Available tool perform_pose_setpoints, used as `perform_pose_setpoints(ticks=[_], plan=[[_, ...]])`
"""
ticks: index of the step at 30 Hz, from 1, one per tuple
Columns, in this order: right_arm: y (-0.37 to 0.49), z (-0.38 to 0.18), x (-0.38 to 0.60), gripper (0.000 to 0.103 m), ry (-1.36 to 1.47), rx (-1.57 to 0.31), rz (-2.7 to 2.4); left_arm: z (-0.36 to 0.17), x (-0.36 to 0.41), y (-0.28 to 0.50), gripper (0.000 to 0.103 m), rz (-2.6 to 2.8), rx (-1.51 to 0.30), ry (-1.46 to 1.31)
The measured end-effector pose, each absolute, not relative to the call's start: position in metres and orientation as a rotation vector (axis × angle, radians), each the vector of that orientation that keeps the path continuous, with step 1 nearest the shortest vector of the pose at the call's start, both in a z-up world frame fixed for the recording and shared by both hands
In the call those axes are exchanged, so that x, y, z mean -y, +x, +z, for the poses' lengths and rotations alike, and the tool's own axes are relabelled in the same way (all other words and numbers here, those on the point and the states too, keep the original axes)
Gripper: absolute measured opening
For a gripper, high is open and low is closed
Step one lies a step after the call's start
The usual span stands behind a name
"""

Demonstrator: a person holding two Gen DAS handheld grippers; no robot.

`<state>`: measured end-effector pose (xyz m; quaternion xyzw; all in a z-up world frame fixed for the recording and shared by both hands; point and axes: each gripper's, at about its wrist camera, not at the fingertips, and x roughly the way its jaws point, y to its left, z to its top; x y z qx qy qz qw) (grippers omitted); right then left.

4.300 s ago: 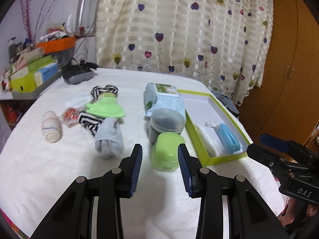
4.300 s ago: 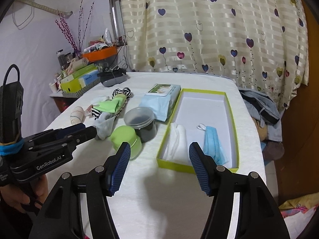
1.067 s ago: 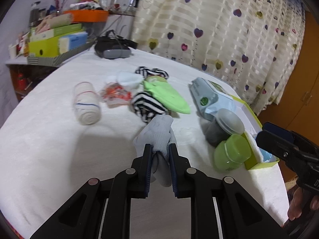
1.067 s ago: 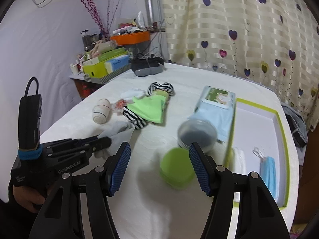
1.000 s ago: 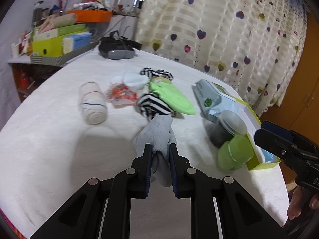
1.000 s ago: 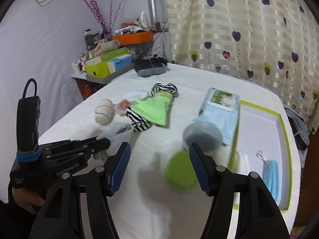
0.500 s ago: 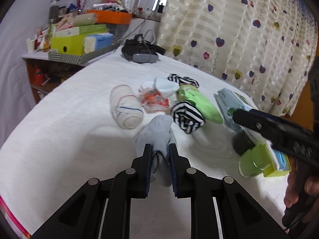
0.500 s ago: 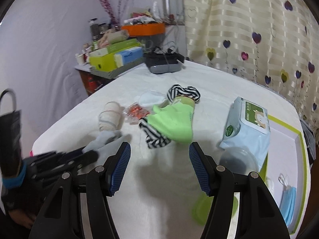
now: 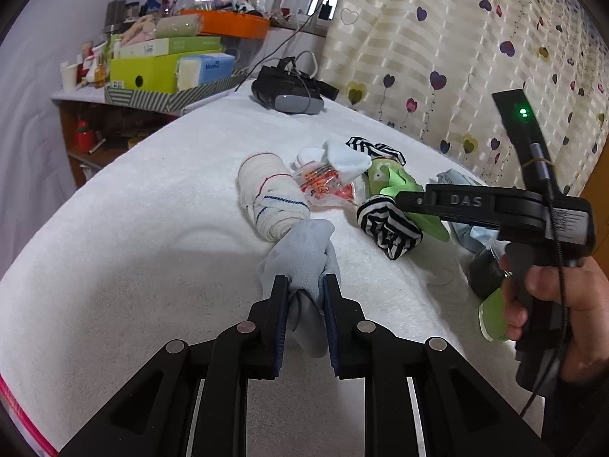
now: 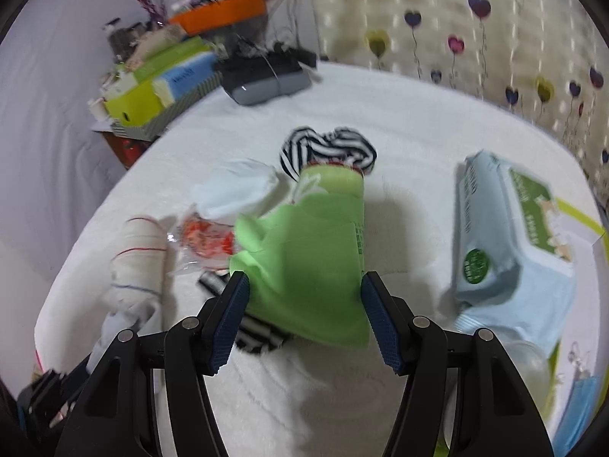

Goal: Organize soft objects
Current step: 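Grasp the light green sock with the right tool while the left tool holds the grey sock, then lift the green sock with the right tool while the left tool holds the grey sock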

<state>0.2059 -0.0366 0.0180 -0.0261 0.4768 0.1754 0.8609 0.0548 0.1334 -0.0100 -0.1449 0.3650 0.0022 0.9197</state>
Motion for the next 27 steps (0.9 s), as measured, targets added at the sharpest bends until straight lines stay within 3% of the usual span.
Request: perform_pose_setpoints(ticks=[2, 3, 5, 8, 12, 22, 27], plan=[[0.209, 0.013, 0.036, 0.038, -0.050, -1.013, 0.379, -0.011, -0.133, 0.056, 0.017, -0.001, -0.751, -0.300], [0.209, 0.013, 0.036, 0.037, -0.052, -1.010, 0.378, -0.011, -0.133, 0.056, 0.018, -0.002, -0.751, -0.301], [0.207, 0.015, 0.038, 0.023, -0.051, -0.995, 0.377, -0.012, -0.133, 0.057, 0.018, -0.004, -0.752, -0.306], [0.203, 0.022, 0.043, 0.013, -0.048, -0.970, 0.384, -0.013, -0.133, 0.058, 0.023, -0.004, -0.753, -0.310], [0.195, 0.032, 0.049, 0.012, -0.034, -0.938, 0.404, -0.019, -0.132, 0.062, 0.035, 0.005, -0.773, -0.328], [0.149, 0.051, 0.067, 0.012, -0.014, -0.877, 0.493, -0.024, -0.118, 0.076, 0.037, 0.028, -0.785, -0.299], [0.131, 0.060, 0.078, 0.012, -0.006, -0.847, 0.512, -0.017, -0.110, 0.071, 0.023, 0.049, -0.769, -0.265]])
